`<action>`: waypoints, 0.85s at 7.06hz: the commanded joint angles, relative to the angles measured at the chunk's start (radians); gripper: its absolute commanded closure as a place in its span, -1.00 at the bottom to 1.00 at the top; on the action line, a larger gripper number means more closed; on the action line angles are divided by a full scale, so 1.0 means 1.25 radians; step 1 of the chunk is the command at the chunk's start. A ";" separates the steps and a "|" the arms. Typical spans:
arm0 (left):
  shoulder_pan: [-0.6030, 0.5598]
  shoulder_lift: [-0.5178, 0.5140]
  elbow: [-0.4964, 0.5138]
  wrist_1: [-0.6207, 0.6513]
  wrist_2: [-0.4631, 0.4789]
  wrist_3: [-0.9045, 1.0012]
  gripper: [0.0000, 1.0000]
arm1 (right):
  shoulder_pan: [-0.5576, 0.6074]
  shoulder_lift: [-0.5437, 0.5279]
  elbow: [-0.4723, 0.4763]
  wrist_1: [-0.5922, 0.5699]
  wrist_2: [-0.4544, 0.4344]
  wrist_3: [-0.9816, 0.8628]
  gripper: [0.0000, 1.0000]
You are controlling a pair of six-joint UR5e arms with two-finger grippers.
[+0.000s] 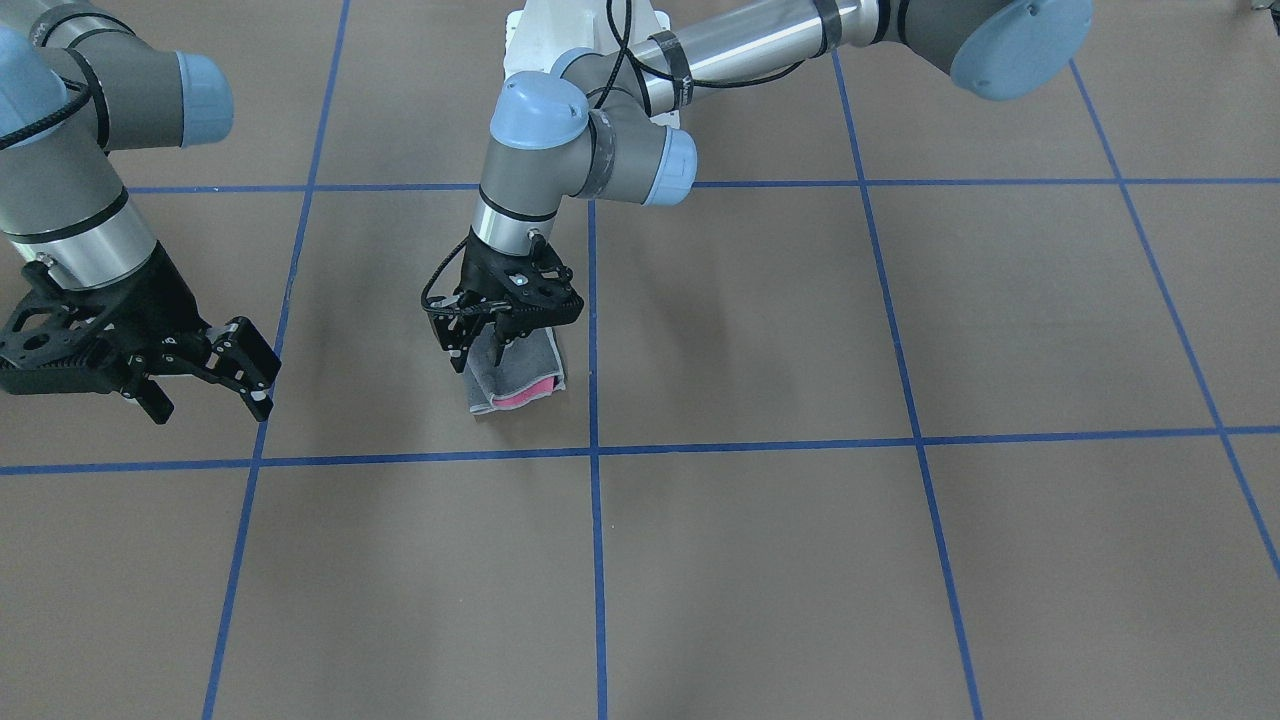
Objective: Fold towel twice with both arms
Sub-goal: 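Release the towel and raise the left gripper away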
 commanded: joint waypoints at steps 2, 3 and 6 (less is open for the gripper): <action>-0.072 0.025 -0.181 0.256 -0.126 0.162 -1.00 | 0.015 -0.001 -0.016 -0.010 0.001 -0.029 -0.99; -0.107 0.076 -0.297 0.394 -0.154 0.270 -1.00 | 0.037 -0.004 -0.031 -0.012 0.005 -0.073 -0.99; -0.266 0.365 -0.609 0.589 -0.223 0.690 -1.00 | 0.212 -0.073 -0.098 -0.012 0.129 -0.358 -0.99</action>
